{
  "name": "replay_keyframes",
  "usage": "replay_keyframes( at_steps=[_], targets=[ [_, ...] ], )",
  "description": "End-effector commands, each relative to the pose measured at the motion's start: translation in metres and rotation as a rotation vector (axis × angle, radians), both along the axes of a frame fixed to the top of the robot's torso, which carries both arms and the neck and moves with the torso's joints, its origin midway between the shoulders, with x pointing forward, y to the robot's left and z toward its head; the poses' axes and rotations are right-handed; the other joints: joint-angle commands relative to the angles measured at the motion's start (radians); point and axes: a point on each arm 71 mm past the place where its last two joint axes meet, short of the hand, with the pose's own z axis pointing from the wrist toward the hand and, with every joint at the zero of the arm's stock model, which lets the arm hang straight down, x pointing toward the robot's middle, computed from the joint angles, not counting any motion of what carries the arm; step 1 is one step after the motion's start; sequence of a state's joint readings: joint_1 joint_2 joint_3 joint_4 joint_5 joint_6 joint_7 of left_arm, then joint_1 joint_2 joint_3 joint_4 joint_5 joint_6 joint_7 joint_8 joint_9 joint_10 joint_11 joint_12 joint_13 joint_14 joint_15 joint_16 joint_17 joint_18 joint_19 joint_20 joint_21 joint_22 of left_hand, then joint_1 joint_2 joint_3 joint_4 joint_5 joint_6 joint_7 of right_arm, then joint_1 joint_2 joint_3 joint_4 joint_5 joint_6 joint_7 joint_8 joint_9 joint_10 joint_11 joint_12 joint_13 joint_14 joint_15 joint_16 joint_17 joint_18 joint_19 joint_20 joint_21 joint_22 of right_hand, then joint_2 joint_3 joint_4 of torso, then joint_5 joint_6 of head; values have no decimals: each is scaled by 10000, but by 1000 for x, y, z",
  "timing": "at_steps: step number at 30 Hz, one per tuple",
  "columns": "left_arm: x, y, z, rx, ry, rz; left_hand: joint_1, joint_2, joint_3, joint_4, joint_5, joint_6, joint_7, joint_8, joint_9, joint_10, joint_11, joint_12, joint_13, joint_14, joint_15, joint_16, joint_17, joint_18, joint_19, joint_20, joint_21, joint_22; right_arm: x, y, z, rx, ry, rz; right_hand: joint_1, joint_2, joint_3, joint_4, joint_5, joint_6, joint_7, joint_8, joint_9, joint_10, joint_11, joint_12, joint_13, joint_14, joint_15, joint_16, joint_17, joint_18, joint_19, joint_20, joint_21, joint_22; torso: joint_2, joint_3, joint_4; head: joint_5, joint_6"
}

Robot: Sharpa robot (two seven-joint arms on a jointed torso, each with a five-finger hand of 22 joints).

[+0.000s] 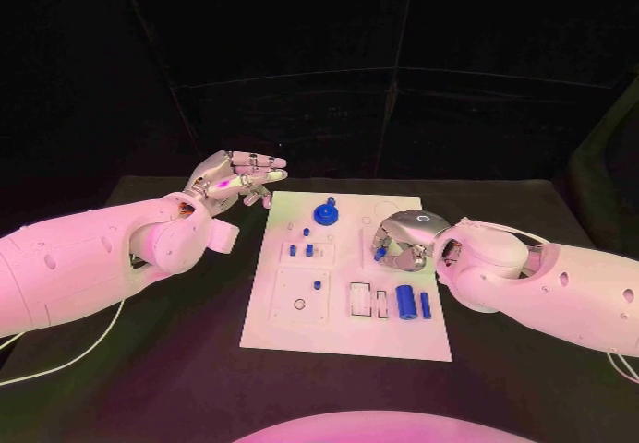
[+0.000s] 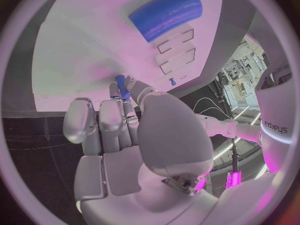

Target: Assemble the parts on the task board

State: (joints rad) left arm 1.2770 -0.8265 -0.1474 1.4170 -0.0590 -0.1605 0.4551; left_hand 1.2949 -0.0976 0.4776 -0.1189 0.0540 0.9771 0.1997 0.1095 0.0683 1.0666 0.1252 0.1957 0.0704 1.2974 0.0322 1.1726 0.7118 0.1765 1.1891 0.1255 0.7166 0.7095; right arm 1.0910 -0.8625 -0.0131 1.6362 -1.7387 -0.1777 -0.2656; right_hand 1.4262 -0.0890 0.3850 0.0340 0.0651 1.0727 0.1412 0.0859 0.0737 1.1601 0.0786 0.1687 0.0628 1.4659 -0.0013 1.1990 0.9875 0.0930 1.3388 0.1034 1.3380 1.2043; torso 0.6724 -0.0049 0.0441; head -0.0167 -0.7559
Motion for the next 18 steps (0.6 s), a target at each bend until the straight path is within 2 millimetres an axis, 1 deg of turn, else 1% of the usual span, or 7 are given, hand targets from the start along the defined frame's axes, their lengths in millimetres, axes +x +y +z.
replay_keyframes(
  at_steps=[1,8,13,18],
  targets=[
    [0,-1,1,-82,12,-99,28,43,-38,-18,-15,-33,-4,33,-14,-50,-15,33,-1,-43,-9,-28,-9,69,-17,33,-41,-15,1,0,-2,-367,100,1,51,83,185,-49,-79,115,10,39,5,133,-35,-97,10,206,-62,90,58,-104,76,-12,75,69,-1,2,-5,-1,-13],
    [0,0,1,-72,15,-79,29,48,-41,-17,-15,-32,-3,36,-13,-53,-15,41,0,-47,-8,-30,-21,69,-17,33,-43,-17,0,4,5,315,-672,126,79,157,624,-148,-136,421,-19,93,19,509,-91,-237,30,200,-109,199,146,-143,174,-59,228,277,0,3,-9,5,-33],
    [1,1,1,-62,20,-62,29,50,-42,-17,-15,-32,-3,37,-13,-54,-15,43,0,-48,-8,-31,-23,69,-17,33,-44,-18,-4,5,13,1090,-1075,221,107,143,832,-253,-135,498,-10,82,15,634,-104,-335,34,197,-117,248,184,-159,206,-77,290,358,-9,3,-5,14,-34],
    [1,1,1,-52,27,-44,38,56,-40,-21,-14,-32,-4,38,-12,-57,-16,48,0,-49,-9,-28,-23,70,-17,33,-46,-20,-8,3,24,1733,-1065,144,102,98,887,-296,-134,489,17,57,6,644,-89,-386,31,194,-111,260,190,-160,205,-77,301,369,-16,-14,-8,28,-32]
  ],
)
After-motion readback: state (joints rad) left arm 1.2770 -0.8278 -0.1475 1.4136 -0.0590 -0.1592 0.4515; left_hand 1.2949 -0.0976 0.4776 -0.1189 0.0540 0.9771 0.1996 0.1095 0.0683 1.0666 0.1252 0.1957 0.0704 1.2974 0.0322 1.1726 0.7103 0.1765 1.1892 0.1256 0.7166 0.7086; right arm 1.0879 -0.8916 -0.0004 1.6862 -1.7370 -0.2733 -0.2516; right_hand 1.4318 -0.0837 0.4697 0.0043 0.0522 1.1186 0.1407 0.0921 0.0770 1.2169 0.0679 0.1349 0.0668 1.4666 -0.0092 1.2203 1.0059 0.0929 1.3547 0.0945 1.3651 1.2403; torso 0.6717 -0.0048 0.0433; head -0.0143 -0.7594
